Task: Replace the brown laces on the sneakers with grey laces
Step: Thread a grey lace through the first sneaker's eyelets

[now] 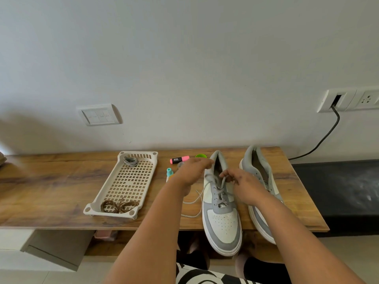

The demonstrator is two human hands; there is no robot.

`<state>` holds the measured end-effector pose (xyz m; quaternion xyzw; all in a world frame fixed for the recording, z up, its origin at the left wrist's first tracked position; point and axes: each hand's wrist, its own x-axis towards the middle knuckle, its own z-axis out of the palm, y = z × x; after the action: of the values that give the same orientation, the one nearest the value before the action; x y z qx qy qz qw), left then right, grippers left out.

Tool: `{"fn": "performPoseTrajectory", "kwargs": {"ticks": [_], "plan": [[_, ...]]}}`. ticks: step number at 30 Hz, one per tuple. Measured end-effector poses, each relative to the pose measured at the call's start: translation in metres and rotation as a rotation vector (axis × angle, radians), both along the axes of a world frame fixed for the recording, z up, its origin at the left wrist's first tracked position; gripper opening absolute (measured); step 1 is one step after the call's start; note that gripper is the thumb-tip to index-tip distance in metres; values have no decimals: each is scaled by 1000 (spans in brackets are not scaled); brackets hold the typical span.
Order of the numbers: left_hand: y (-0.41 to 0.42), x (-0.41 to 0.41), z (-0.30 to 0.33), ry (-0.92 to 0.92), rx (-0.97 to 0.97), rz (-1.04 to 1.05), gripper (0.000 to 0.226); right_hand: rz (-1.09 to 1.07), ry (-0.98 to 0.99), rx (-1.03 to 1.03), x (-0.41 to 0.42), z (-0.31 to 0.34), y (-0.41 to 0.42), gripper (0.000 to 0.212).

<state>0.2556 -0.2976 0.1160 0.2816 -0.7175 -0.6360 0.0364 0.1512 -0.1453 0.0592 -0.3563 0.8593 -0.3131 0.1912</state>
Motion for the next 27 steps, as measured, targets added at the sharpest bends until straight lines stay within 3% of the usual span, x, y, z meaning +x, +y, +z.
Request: {"fn": "performPoseTrajectory", "kwargs": {"ticks": [5,7,11,16,18,21,23,25,27], "plan": [[-6,2,-14,-25,-282,68,44,21,17,32,1,7,-8,35],[-4,0,-21,-22,-463,-18,43,22,42,47,2,10,-8,34],[3,-4,-27,-218,-909,-343,40,-13,-19,6,1,10,-3,37],[12,-9,-25,-366,-1054,-419,29,-35,-76,-12,-1,11,0,39],[9,-8,-22,-293,-859,-374,25,-35,-85,-12,-1,10,-1,40],[1,0,-6,77,9,-71,14,-52,-131,-26,-2,9,1,40],[-11,5,9,309,478,104,12,-57,-147,-39,-3,9,2,41],[-22,8,17,430,683,169,14,-52,-142,-40,-4,9,3,41],[-24,9,18,408,677,188,19,-50,-148,-41,-4,10,2,42]]}}
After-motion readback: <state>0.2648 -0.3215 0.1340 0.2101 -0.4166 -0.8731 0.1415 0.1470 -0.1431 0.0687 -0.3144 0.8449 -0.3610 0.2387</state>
